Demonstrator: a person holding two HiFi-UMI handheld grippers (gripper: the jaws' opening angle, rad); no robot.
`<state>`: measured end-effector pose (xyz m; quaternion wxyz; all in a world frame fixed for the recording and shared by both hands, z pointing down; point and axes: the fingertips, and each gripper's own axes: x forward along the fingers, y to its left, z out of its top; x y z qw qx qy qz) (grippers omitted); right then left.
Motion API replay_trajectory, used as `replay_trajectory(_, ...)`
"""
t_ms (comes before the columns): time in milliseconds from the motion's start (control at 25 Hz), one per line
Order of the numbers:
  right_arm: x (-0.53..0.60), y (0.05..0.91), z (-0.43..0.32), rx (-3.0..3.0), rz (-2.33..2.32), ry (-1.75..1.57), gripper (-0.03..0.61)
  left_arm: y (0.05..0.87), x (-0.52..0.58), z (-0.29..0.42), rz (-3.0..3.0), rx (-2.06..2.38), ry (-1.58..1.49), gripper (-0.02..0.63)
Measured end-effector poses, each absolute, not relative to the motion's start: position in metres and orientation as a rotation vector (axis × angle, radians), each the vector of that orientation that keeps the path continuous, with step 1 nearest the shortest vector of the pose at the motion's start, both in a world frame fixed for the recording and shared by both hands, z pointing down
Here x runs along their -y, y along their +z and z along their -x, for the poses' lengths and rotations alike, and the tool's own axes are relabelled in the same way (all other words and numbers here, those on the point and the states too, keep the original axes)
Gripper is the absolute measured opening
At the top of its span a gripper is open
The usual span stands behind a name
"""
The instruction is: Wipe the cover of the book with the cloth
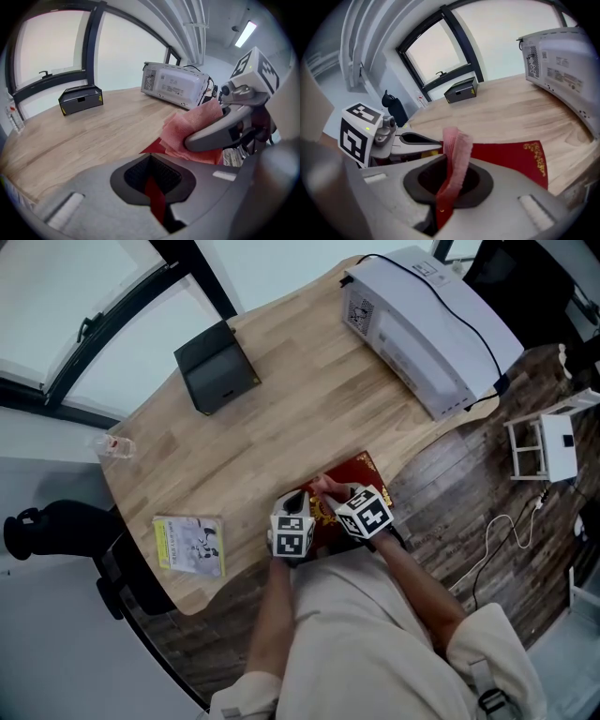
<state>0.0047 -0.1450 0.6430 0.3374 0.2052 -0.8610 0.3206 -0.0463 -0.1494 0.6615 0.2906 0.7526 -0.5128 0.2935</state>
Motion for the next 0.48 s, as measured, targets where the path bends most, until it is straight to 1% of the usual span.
replay_trajectory(160, 0.141, 0.665, -0.006, 2.200, -0.523, 0.734, 0.025, 0.662, 0.149, 0.046, -2.006, 1.366, 0.784, 0.008)
replay_trajectory(360, 0.144, 0.668, -0.015, 2.205, -0.550, 0.639, 0.025, 0.662, 0.149, 0.047, -2.004, 1.358, 0.775, 0.008)
replay_trajectory(480, 0.150, 0.667, -0.027, 2.214, -0.595, 0.664, 0.025, 0.662, 0.150, 0.046, -2.001, 1.356, 0.774, 0.008)
